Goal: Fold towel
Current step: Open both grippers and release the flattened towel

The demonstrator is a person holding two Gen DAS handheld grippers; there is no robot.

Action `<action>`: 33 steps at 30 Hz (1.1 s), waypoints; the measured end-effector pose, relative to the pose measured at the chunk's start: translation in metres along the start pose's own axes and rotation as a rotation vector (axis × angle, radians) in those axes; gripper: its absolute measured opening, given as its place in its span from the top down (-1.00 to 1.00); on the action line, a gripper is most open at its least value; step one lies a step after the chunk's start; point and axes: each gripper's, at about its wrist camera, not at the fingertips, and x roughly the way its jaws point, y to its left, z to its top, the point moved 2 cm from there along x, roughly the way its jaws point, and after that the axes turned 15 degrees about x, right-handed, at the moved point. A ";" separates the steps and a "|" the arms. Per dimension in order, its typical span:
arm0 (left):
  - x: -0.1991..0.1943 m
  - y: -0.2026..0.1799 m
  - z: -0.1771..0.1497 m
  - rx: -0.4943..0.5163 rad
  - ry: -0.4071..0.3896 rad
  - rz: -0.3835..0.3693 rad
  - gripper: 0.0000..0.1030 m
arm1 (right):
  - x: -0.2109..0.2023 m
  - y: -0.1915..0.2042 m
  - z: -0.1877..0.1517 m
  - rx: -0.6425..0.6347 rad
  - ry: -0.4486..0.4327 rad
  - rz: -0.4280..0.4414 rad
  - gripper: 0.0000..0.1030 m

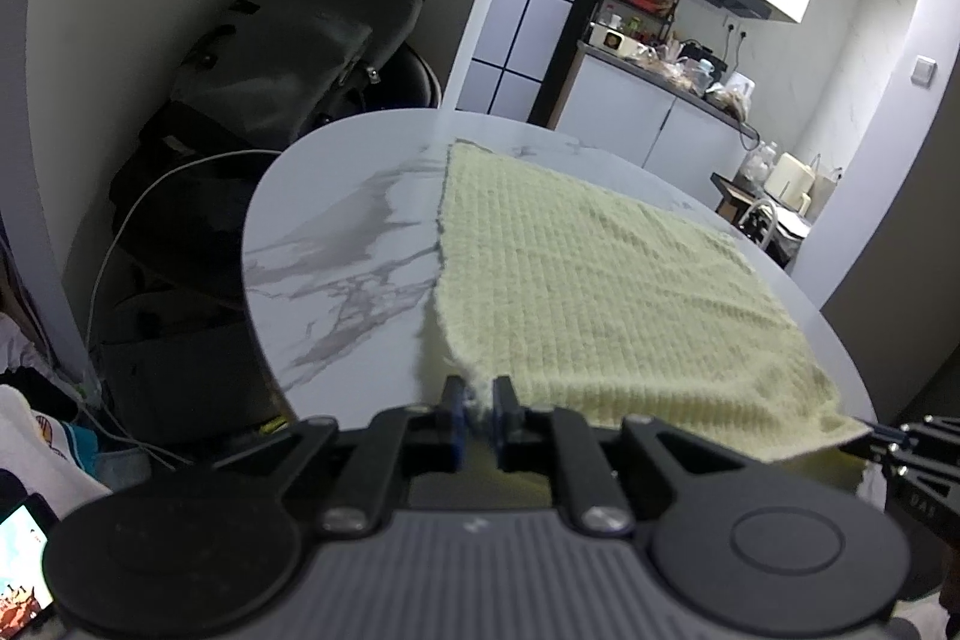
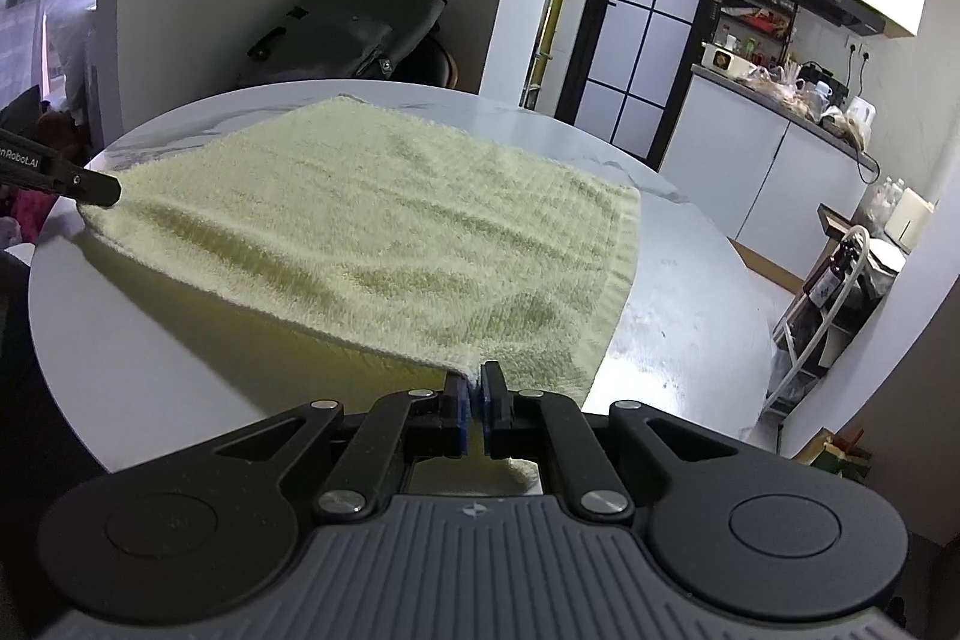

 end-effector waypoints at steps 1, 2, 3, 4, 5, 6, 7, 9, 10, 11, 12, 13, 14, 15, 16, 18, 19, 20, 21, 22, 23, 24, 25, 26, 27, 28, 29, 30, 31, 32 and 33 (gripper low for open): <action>-0.002 0.000 0.000 -0.002 -0.002 0.000 0.58 | 0.000 0.000 -0.001 0.000 0.002 -0.001 0.88; -0.003 0.001 0.000 -0.003 -0.004 0.002 0.55 | -0.001 0.000 -0.002 0.001 0.004 -0.002 0.88; -0.005 0.002 0.000 -0.004 -0.006 0.007 0.54 | -0.001 0.000 -0.003 0.001 0.006 -0.004 0.88; -0.006 0.003 0.000 -0.005 -0.007 0.011 0.50 | -0.002 0.000 -0.004 0.001 0.008 -0.005 0.85; -0.007 0.003 0.000 -0.006 -0.008 0.014 0.43 | -0.002 0.000 -0.005 0.003 0.008 -0.003 0.81; -0.008 0.004 -0.001 -0.005 -0.008 0.015 0.40 | -0.002 0.001 -0.006 0.005 0.007 0.001 0.67; -0.008 0.005 -0.001 -0.005 -0.008 0.016 0.34 | -0.003 0.001 -0.006 0.012 0.007 0.003 0.50; -0.011 0.003 -0.003 0.016 -0.013 0.021 0.28 | -0.006 -0.001 -0.008 0.023 0.005 0.003 0.36; -0.012 0.001 -0.003 0.027 -0.016 0.023 0.25 | -0.008 -0.001 -0.009 0.026 0.006 0.003 0.32; -0.014 -0.001 -0.004 0.039 -0.016 0.019 0.22 | -0.009 -0.001 -0.010 0.027 0.007 0.003 0.31; -0.015 -0.003 -0.006 0.051 -0.017 0.014 0.21 | -0.011 -0.001 -0.011 0.027 0.007 0.002 0.29; -0.016 -0.004 -0.006 0.055 -0.017 0.008 0.16 | -0.012 -0.001 -0.012 0.026 0.006 0.000 0.26; -0.017 -0.005 -0.008 0.062 -0.018 0.000 0.06 | -0.013 -0.001 -0.013 0.025 0.005 -0.002 0.24; -0.018 -0.007 -0.009 0.072 -0.022 -0.002 0.00 | -0.014 -0.001 -0.014 0.024 0.005 -0.004 0.19; -0.019 -0.008 -0.010 0.084 -0.027 0.001 -0.07 | -0.016 -0.001 -0.014 0.027 0.003 -0.006 0.15; -0.020 -0.011 -0.014 0.110 -0.036 0.008 -0.10 | -0.018 -0.003 -0.016 0.036 0.000 -0.012 0.13; -0.021 -0.012 -0.015 0.121 -0.040 0.010 -0.13 | -0.019 -0.004 -0.017 0.045 -0.002 -0.014 0.12; -0.022 -0.013 -0.017 0.130 -0.045 0.012 -0.15 | -0.020 -0.005 -0.018 0.055 -0.004 -0.015 0.12; -0.022 -0.014 -0.018 0.140 -0.049 0.013 -0.15 | -0.021 -0.006 -0.019 0.064 -0.006 -0.015 0.11; -0.024 -0.014 -0.020 0.150 -0.054 0.015 -0.15 | -0.022 -0.007 -0.020 0.073 -0.008 -0.014 0.10; -0.024 -0.015 -0.021 0.157 -0.058 0.017 -0.15 | -0.023 -0.008 -0.021 0.081 -0.009 -0.014 0.10; -0.025 -0.015 -0.022 0.159 -0.061 0.020 -0.15 | -0.024 -0.007 -0.023 0.098 -0.016 -0.008 0.09; -0.025 -0.013 -0.021 0.159 -0.064 0.020 -0.15 | -0.026 -0.006 -0.024 0.108 -0.025 0.001 0.09; -0.025 -0.013 -0.021 0.155 -0.068 0.020 -0.15 | -0.027 -0.006 -0.024 0.114 -0.034 0.008 0.09; -0.025 -0.012 -0.020 0.149 -0.070 0.019 -0.15 | -0.028 -0.006 -0.024 0.120 -0.040 0.011 0.09; -0.025 -0.012 -0.019 0.147 -0.072 0.018 -0.15 | -0.029 -0.006 -0.023 0.123 -0.046 0.012 0.08; -0.024 -0.011 -0.017 0.146 -0.077 0.017 -0.15 | -0.029 -0.005 -0.022 0.126 -0.050 0.011 0.08; -0.024 -0.011 -0.016 0.150 -0.081 0.018 -0.15 | -0.028 -0.006 -0.020 0.129 -0.054 0.009 0.08; -0.023 -0.011 -0.015 0.152 -0.082 0.017 -0.15 | -0.028 -0.006 -0.019 0.132 -0.057 0.007 0.08; -0.022 -0.011 -0.012 0.160 -0.087 0.013 -0.15 | -0.027 -0.006 -0.018 0.135 -0.061 0.005 0.08; -0.022 -0.012 -0.011 0.165 -0.089 0.008 -0.15 | -0.026 -0.006 -0.017 0.138 -0.065 0.003 0.08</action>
